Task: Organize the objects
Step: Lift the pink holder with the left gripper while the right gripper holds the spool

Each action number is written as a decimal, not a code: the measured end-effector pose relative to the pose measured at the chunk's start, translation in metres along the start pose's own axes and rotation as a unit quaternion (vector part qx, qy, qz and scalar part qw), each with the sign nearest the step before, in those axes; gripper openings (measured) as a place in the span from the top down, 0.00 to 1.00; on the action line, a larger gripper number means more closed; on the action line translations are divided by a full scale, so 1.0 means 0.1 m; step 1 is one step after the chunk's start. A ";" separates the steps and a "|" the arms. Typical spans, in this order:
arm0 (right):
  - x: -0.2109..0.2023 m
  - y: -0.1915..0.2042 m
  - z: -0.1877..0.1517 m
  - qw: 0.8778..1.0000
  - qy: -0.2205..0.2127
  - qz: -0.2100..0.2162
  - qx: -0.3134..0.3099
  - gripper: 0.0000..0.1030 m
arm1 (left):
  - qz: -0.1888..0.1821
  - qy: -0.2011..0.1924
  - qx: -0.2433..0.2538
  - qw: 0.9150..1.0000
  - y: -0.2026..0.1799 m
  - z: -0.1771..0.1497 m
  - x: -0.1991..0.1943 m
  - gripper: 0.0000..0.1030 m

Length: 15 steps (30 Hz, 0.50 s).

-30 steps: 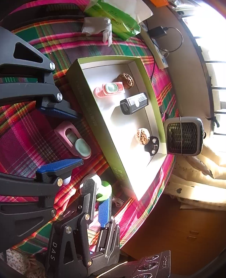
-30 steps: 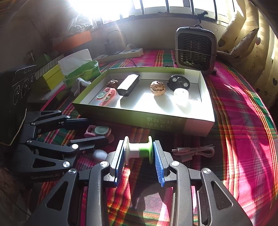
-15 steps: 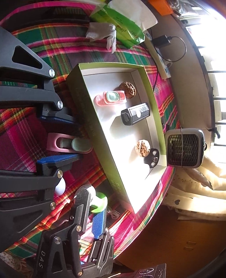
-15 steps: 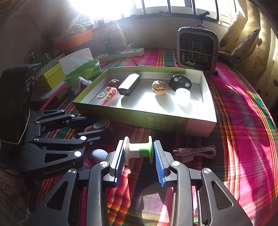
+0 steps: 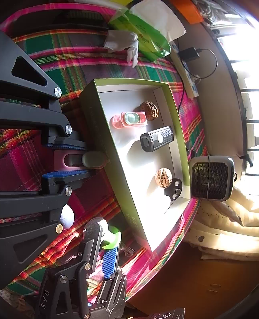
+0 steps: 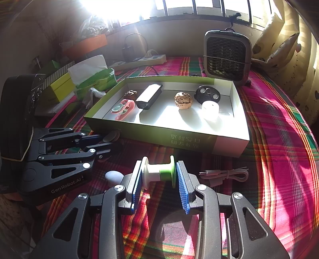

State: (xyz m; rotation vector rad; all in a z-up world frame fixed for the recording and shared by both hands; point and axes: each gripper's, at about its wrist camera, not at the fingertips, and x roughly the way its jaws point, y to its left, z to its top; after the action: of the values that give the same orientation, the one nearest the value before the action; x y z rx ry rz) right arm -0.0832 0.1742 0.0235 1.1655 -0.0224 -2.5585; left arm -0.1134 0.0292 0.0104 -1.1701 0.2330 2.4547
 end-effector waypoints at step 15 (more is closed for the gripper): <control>0.00 0.00 0.00 1.000 0.001 -0.002 -0.003 0.67 | 0.002 0.002 -0.005 1.000 -0.01 0.00 -0.01 0.85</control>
State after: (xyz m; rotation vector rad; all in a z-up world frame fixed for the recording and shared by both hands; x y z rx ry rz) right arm -0.0832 0.1742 0.0237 1.1668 -0.0125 -2.5603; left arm -0.1122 0.0300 0.0113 -1.1782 0.2255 2.4600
